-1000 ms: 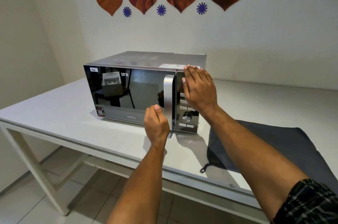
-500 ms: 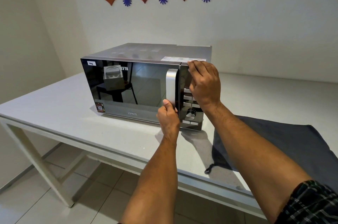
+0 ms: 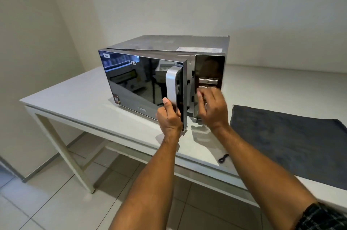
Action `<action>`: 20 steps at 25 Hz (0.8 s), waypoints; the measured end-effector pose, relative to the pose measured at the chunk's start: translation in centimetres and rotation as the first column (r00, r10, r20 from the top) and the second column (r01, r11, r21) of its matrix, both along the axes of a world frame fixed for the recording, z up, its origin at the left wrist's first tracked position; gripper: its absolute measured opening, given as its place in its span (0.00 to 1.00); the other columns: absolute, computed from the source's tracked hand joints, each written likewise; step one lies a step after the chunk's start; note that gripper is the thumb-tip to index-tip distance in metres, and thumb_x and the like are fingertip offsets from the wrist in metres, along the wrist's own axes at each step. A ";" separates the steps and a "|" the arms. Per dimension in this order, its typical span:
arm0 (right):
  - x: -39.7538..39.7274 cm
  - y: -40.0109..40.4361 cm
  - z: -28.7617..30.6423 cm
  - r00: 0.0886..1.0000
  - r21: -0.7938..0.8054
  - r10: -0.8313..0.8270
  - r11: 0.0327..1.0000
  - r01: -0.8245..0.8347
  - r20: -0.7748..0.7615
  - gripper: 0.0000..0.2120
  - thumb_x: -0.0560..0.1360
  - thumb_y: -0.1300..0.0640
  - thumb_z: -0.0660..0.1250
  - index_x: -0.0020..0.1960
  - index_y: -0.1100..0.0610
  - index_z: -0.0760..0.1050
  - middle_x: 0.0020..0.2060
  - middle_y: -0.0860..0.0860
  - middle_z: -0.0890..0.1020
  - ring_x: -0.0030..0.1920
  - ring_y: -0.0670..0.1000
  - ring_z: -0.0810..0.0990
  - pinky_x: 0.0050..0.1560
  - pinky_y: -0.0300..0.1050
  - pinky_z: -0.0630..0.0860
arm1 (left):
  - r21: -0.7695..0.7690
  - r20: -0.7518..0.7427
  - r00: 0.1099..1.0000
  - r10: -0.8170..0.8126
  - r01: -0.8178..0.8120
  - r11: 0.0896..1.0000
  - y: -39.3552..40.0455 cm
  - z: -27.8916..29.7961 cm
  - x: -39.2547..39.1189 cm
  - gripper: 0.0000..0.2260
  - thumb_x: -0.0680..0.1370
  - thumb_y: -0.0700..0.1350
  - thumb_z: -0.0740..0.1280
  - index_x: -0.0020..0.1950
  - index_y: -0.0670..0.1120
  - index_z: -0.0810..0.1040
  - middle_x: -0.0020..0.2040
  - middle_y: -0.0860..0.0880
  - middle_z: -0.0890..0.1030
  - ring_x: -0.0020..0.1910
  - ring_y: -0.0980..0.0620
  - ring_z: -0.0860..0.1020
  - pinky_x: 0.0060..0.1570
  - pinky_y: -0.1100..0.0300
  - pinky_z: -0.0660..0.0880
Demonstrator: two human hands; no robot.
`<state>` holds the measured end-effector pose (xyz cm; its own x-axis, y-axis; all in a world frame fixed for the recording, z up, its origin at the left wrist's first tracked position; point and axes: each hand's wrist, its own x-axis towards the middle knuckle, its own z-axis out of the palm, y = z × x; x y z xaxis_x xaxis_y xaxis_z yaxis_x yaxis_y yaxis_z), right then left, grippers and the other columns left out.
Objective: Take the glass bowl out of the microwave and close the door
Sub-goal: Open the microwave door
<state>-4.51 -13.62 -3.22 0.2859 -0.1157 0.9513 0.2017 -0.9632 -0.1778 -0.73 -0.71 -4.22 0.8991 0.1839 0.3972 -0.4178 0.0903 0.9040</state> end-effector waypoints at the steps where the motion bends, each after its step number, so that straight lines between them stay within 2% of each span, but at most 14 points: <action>1: -0.6 0.8 -2.0 0.989 0.111 0.086 0.991 -0.073 -0.121 0.08 0.81 0.60 0.65 0.50 0.61 0.82 0.42 0.55 0.82 0.40 0.50 0.78 0.40 0.48 0.78 | -0.003 0.002 1.000 0.000 0.000 1.000 0.8 0.0 -0.1 0.32 0.79 0.64 0.49 0.24 0.48 0.74 0.20 0.51 0.73 0.21 0.48 0.74 0.26 0.55 0.73; 2: -0.9 1.7 -3.5 0.952 0.254 0.166 0.962 -0.099 -0.257 0.10 0.81 0.58 0.63 0.47 0.59 0.81 0.40 0.52 0.81 0.36 0.46 0.75 0.36 0.46 0.75 | -0.011 0.003 1.000 0.008 -0.008 1.000 1.6 0.2 -0.3 0.31 0.79 0.63 0.50 0.23 0.49 0.75 0.20 0.51 0.74 0.20 0.48 0.74 0.26 0.53 0.74; 3: -0.8 2.4 -4.4 0.894 0.404 0.250 0.911 -0.087 -0.372 0.12 0.82 0.55 0.62 0.46 0.57 0.81 0.38 0.50 0.80 0.35 0.43 0.75 0.36 0.43 0.73 | -0.016 0.004 1.000 0.030 -0.030 0.999 2.5 0.8 -0.4 0.30 0.80 0.62 0.52 0.23 0.50 0.75 0.20 0.51 0.74 0.20 0.51 0.74 0.25 0.56 0.73; 5: 0.3 3.3 -5.0 0.767 0.647 0.429 0.762 -0.023 -0.478 0.15 0.82 0.52 0.60 0.44 0.55 0.83 0.36 0.48 0.83 0.35 0.43 0.79 0.36 0.42 0.74 | 0.022 0.026 0.989 0.148 -0.149 0.989 4.4 3.0 -0.3 0.27 0.79 0.59 0.55 0.23 0.49 0.74 0.20 0.55 0.73 0.20 0.60 0.71 0.23 0.66 0.68; 7: 1.4 4.0 -4.4 0.630 0.726 0.543 0.686 0.047 -0.555 0.16 0.79 0.57 0.61 0.36 0.54 0.82 0.29 0.47 0.84 0.33 0.48 0.82 0.34 0.40 0.75 | 0.089 0.061 0.951 0.304 -0.308 0.947 6.3 6.5 0.7 0.22 0.79 0.56 0.59 0.27 0.49 0.73 0.23 0.56 0.73 0.25 0.62 0.71 0.26 0.69 0.64; 9: 2.2 4.9 -3.6 0.476 0.737 0.628 0.673 0.064 -0.615 0.17 0.76 0.64 0.60 0.32 0.55 0.79 0.25 0.46 0.82 0.31 0.50 0.81 0.30 0.39 0.75 | 0.164 0.101 0.917 0.386 -0.398 0.903 8.5 10.5 1.6 0.14 0.79 0.55 0.61 0.38 0.49 0.75 0.34 0.55 0.77 0.34 0.60 0.74 0.34 0.66 0.68; 11: 2.6 5.9 -2.8 0.337 0.770 0.718 0.637 0.037 -0.610 0.20 0.74 0.71 0.57 0.35 0.54 0.81 0.29 0.48 0.84 0.33 0.49 0.82 0.31 0.38 0.77 | 0.346 0.167 0.913 0.373 -0.409 0.845 10.0 13.9 2.2 0.11 0.78 0.56 0.61 0.43 0.50 0.75 0.42 0.51 0.80 0.40 0.56 0.77 0.39 0.63 0.71; 12: 2.7 6.4 -2.5 0.266 0.806 0.773 0.591 0.030 -0.576 0.20 0.76 0.72 0.57 0.39 0.56 0.84 0.34 0.51 0.87 0.38 0.51 0.84 0.36 0.40 0.80 | 0.470 0.196 0.921 0.338 -0.390 0.792 10.4 15.1 2.4 0.12 0.78 0.56 0.61 0.41 0.50 0.75 0.41 0.51 0.80 0.39 0.55 0.76 0.38 0.63 0.70; 13: 2.9 6.9 -2.4 0.209 0.848 0.826 0.530 0.031 -0.524 0.18 0.78 0.72 0.57 0.45 0.61 0.85 0.42 0.56 0.88 0.44 0.56 0.86 0.44 0.46 0.83 | 0.594 0.203 0.934 0.293 -0.356 0.722 10.6 16.1 2.5 0.14 0.78 0.56 0.61 0.38 0.49 0.75 0.38 0.52 0.79 0.36 0.55 0.75 0.36 0.62 0.69; 15: 3.0 8.1 -2.3 0.139 0.922 0.911 0.382 0.068 -0.388 0.15 0.80 0.70 0.57 0.57 0.72 0.80 0.51 0.65 0.85 0.52 0.65 0.84 0.57 0.58 0.82 | 0.785 0.143 0.961 0.235 -0.255 0.565 10.7 17.6 2.6 0.17 0.78 0.56 0.60 0.33 0.49 0.72 0.32 0.52 0.74 0.33 0.54 0.73 0.35 0.61 0.69; 16: 3.0 8.6 -2.2 0.121 0.946 0.939 0.311 0.095 -0.321 0.14 0.80 0.70 0.57 0.60 0.76 0.77 0.50 0.66 0.83 0.51 0.65 0.83 0.55 0.57 0.83 | 0.844 0.097 0.971 0.218 -0.197 0.500 10.7 18.3 2.7 0.15 0.77 0.55 0.60 0.33 0.49 0.72 0.32 0.51 0.74 0.34 0.53 0.73 0.37 0.60 0.71; 17: 3.1 9.1 -2.2 0.104 0.958 0.956 0.265 0.106 -0.276 0.14 0.80 0.70 0.58 0.59 0.77 0.76 0.48 0.66 0.82 0.47 0.64 0.83 0.49 0.54 0.84 | 0.886 0.061 0.976 0.207 -0.149 0.439 10.8 18.9 2.8 0.13 0.77 0.53 0.60 0.34 0.49 0.71 0.33 0.50 0.73 0.35 0.53 0.72 0.38 0.60 0.71; 18: 3.2 9.5 -2.1 0.097 0.966 0.964 0.238 0.105 -0.248 0.13 0.80 0.71 0.58 0.56 0.78 0.77 0.45 0.65 0.82 0.43 0.62 0.84 0.43 0.50 0.84 | 0.917 0.040 0.979 0.200 -0.116 0.381 11.1 19.5 2.7 0.12 0.76 0.52 0.60 0.35 0.49 0.71 0.34 0.50 0.72 0.35 0.53 0.71 0.37 0.60 0.70; 20: 3.4 10.4 -1.7 0.088 0.970 0.971 0.213 0.118 -0.224 0.14 0.80 0.72 0.59 0.45 0.73 0.82 0.37 0.62 0.84 0.34 0.55 0.85 0.33 0.42 0.82 | 0.957 0.009 0.983 0.184 -0.062 0.283 11.8 20.7 2.8 0.10 0.77 0.50 0.59 0.38 0.48 0.72 0.35 0.51 0.72 0.34 0.55 0.69 0.33 0.61 0.65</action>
<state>-1.11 -3.24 -4.96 0.9524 0.1469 -0.2672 -0.2716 0.0104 -0.9624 2.08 11.10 16.45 0.9412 -0.1569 0.2992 -0.2598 -0.9023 0.3440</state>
